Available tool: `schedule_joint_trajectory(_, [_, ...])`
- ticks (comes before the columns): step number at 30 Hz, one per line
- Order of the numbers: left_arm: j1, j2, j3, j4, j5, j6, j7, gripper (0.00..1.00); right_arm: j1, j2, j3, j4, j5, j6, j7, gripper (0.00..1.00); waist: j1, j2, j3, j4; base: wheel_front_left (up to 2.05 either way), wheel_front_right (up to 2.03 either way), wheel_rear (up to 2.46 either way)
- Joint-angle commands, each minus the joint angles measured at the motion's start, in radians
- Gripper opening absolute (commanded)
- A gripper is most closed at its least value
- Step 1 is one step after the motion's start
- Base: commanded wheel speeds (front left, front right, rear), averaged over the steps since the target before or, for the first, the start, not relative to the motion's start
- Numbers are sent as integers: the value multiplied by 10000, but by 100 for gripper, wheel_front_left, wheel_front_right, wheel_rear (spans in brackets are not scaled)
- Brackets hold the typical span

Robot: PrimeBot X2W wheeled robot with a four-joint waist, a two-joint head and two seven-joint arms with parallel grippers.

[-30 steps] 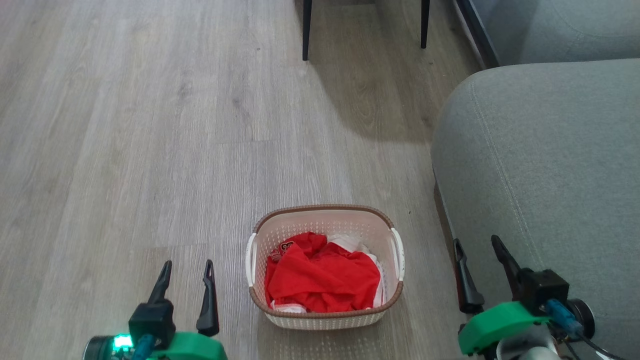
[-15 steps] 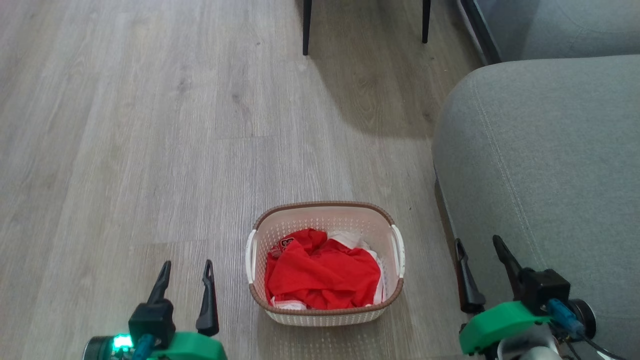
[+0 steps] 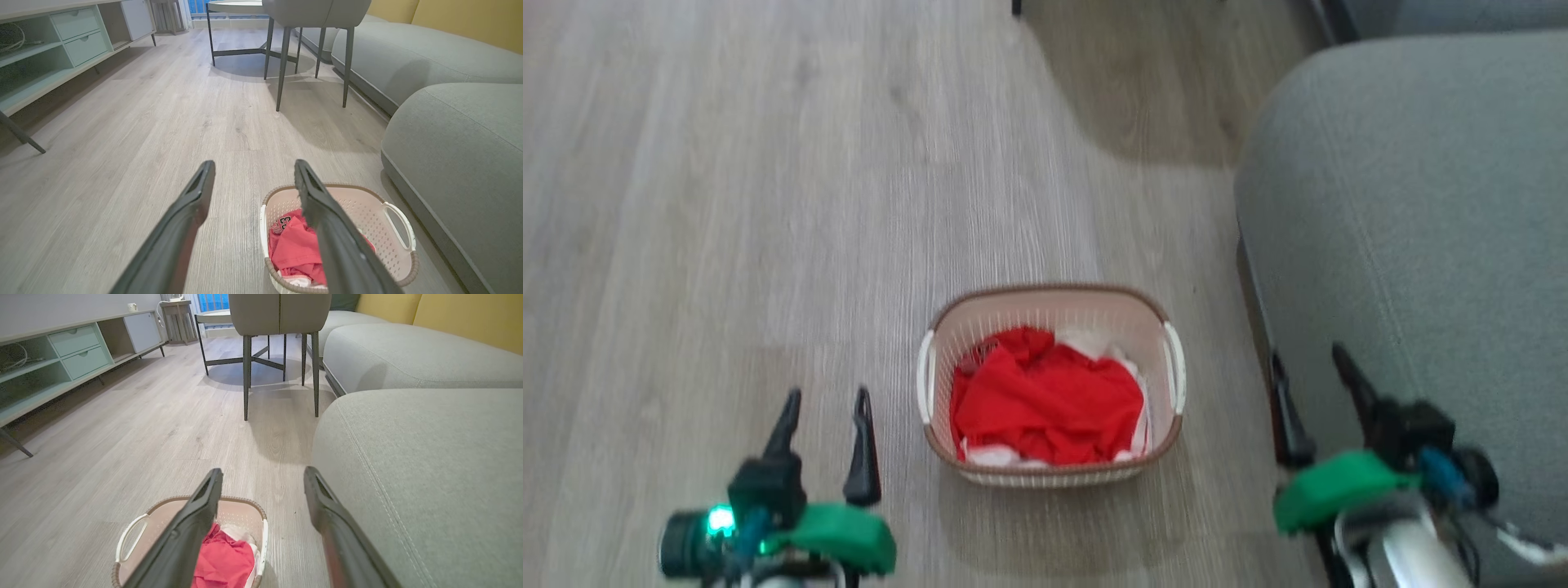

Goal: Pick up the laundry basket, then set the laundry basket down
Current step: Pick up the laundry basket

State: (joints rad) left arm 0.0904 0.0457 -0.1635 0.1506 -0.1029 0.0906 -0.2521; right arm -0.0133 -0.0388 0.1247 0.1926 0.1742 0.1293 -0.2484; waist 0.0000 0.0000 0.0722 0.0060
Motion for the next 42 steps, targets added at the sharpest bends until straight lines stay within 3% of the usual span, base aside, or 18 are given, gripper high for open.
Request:
schedule_joint_trajectory(1, [-788,45,236,-195,-115,88,-97,100,-826,-114,151,-200,-219,14,-134,100,0,0,614,-44,0,0,0])
schedule_joint_trajectory(17, [-3990,45,-16,1462,-652,141,-97,100,-3993,-114,-303,1377,-513,14,-134,100,0,0,4316,-30,0,0,0])
schedule_joint_trajectory(33, [-6475,45,-688,3900,-1144,-144,-97,100,-6271,-114,-93,3686,-289,14,-134,100,0,0,6850,25,0,0,0])
schedule_joint_trajectory(42, [-7700,45,-1179,5329,-1369,-128,-97,100,-7014,-114,110,4282,-164,14,-134,100,0,0,7965,75,0,0,0])
